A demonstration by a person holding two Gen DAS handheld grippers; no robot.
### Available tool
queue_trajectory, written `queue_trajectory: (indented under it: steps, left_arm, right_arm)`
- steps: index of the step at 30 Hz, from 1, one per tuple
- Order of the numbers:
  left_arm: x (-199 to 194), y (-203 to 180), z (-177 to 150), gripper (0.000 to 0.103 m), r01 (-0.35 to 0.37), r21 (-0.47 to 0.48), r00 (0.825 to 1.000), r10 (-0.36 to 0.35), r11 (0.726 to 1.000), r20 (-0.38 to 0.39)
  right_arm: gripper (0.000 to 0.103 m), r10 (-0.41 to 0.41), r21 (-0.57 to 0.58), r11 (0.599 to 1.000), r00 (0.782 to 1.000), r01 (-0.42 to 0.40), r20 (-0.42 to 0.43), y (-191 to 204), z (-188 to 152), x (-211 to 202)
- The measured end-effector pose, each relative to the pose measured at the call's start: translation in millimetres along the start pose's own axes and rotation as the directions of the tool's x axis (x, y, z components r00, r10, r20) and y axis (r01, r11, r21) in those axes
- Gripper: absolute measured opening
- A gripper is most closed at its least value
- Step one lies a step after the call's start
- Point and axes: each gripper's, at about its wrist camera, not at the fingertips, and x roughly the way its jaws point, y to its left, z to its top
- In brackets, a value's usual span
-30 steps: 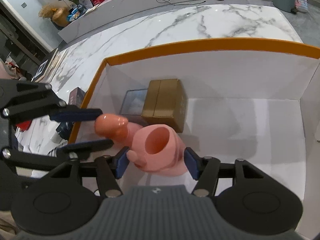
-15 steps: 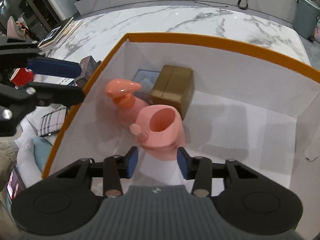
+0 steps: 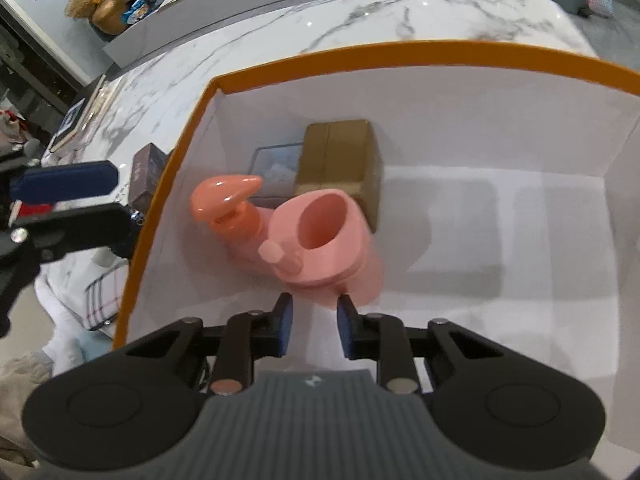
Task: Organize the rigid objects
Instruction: 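Withdraw both open tools from the orange box toward the loose items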
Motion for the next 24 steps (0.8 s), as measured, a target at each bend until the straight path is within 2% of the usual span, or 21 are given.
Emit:
queue_trajectory:
  steps: [9,15,20,24]
  left_arm:
    - [-12,5,-2,0.04,-0.006,-0.005,1.0,0.006,1.0,0.013]
    - [-40,18,-5,0.04,-0.035,-0.016,0.999,0.036,0.999,0.031]
    - [-65,29,-20,0.04,-0.065,0.004,0.998,0.065,0.998,0.021]
    - [-77,39,-42,0.04,-0.088,-0.027,0.996,0.089,0.996,0.015]
  right_arm:
    - [0.026,-0.021,-0.076,0.997,1.0,0.022,0.011,14,-8,-11]
    - [0.026,-0.029,-0.13,0.991,0.995,0.041,0.092,30,-9,-38]
    - [0.026,0.006,-0.213,0.976,0.982,0.036,0.191,61,-9,-61]
    - [0.026,0.043,-0.316,0.948,0.979,0.022,0.197,95,-17,-62]
